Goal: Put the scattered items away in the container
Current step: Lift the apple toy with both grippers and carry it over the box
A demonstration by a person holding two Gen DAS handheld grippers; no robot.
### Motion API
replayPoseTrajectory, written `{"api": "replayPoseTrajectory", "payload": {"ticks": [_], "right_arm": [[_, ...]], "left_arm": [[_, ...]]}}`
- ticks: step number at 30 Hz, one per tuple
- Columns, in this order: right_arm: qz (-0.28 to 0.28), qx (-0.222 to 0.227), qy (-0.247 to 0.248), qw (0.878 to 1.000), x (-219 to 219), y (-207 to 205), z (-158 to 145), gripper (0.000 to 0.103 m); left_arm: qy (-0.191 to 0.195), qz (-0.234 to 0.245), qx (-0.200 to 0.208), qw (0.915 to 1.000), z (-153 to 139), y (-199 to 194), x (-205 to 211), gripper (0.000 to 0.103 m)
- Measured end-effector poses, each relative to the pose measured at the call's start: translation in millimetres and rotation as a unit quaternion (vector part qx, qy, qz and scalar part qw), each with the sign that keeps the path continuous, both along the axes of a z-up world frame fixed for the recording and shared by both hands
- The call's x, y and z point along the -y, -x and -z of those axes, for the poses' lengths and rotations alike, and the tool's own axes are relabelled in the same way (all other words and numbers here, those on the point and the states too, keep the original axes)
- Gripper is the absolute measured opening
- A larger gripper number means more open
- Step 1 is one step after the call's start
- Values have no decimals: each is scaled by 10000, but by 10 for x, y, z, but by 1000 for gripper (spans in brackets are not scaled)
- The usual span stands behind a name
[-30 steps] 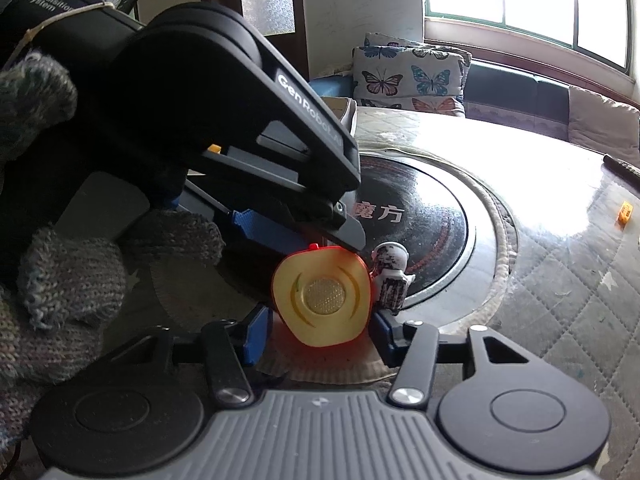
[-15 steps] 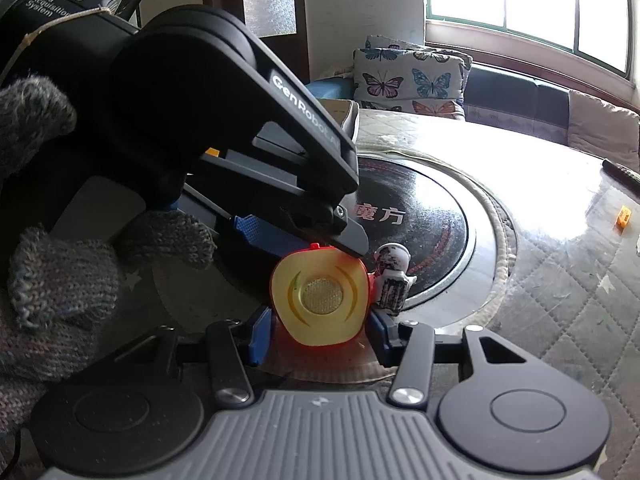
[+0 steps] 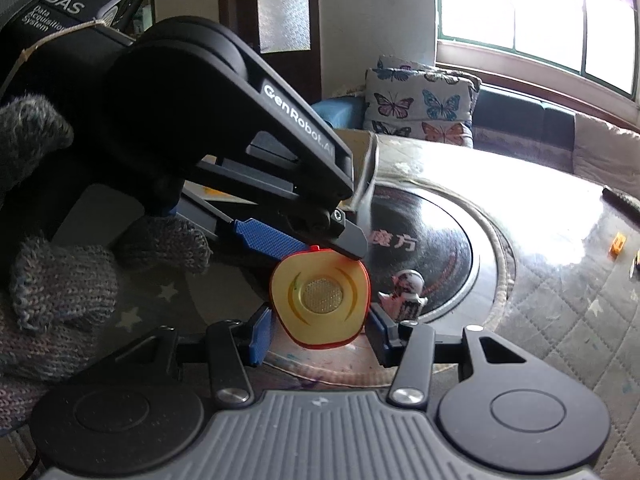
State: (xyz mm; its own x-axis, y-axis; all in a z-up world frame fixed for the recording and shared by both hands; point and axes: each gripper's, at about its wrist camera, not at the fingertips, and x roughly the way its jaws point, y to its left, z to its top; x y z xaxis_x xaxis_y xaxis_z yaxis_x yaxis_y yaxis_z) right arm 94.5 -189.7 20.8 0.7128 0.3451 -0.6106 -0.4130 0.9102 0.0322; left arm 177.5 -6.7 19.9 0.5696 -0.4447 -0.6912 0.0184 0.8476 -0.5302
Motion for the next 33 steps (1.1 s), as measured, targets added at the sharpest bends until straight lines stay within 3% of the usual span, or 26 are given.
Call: {"api": "replayPoseTrajectory", "payload": {"ticks": [11,21,33], "right_arm": [[-352,302,-14,9989,-258,5,-226,49],[-651,492,4,9967,-585,-345,-347,49],[-941,457,46,9945,-971,-818,-209,49]], "left_arm": [[63,-319,340,9989,-260,95,-303,33],[69,-662,585,9961,-427,-145,-626,33],[220,-962,529,9937,-296,-456,-1010,33]]}}
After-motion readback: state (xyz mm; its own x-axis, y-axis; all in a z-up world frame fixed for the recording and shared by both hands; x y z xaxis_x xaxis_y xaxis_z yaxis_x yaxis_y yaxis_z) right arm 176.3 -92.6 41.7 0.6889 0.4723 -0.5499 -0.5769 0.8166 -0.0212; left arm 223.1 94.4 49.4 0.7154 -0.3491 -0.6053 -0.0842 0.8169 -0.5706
